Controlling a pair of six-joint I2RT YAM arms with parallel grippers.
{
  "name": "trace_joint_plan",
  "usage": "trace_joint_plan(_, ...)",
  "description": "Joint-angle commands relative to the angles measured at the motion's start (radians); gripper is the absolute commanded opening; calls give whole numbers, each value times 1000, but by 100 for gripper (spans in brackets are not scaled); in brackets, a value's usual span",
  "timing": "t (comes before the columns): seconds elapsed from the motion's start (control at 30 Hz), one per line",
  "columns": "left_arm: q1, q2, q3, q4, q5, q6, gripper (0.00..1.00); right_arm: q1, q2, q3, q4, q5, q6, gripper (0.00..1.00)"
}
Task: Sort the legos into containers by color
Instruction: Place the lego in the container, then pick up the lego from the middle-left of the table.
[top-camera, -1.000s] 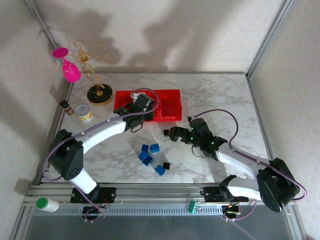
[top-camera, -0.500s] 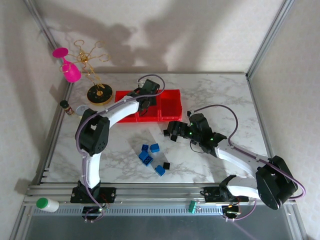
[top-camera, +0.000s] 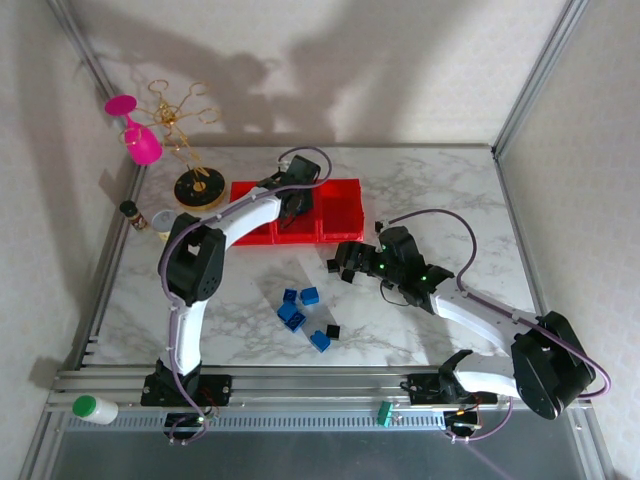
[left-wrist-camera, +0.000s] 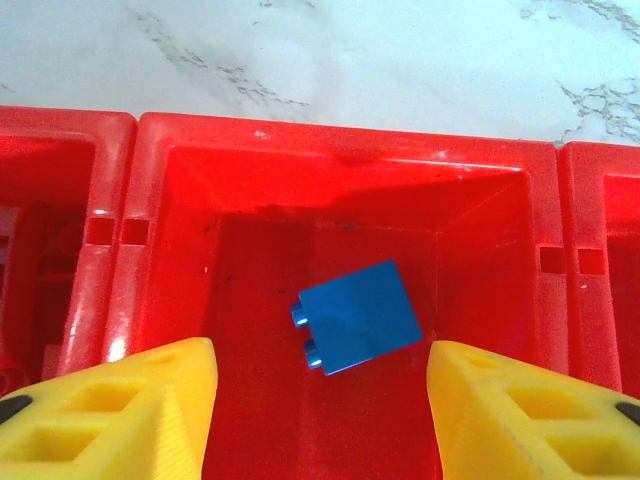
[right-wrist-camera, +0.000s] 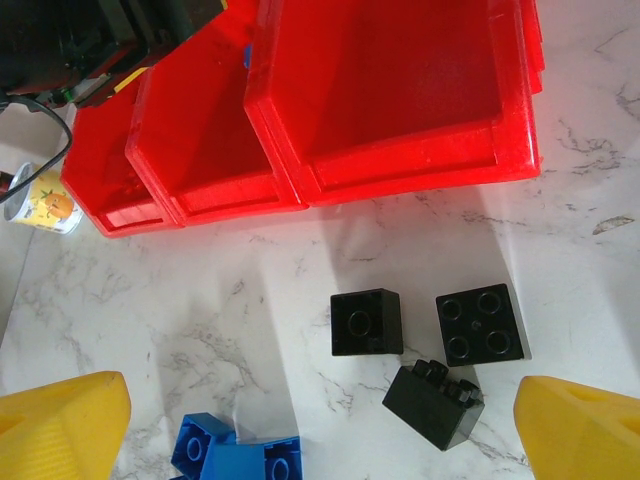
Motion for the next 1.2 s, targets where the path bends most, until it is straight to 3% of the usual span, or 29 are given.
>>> trace_joint_plan(0.0,3,-123,-34,-13,9,16,58,-6,-24,14,-11,5,-13,99)
trace_joint_plan(0.23,-26,-328,-227,13,56,15,57,-5,-70,-18,-53,-29,-9,99)
trace_joint_plan(0.6,-173,-560,-543,42,128,-8,59,38,-108,-95,-89,-33,5,99)
trace_joint_plan(0.87,-270,-553,-634,63,161,-31,63,63,-104,-144,-91,-18,13,99)
trace_joint_plan(1.17,-340,-438,-611,55,187,-13,68,61,-118,-176,-98,29,35,99)
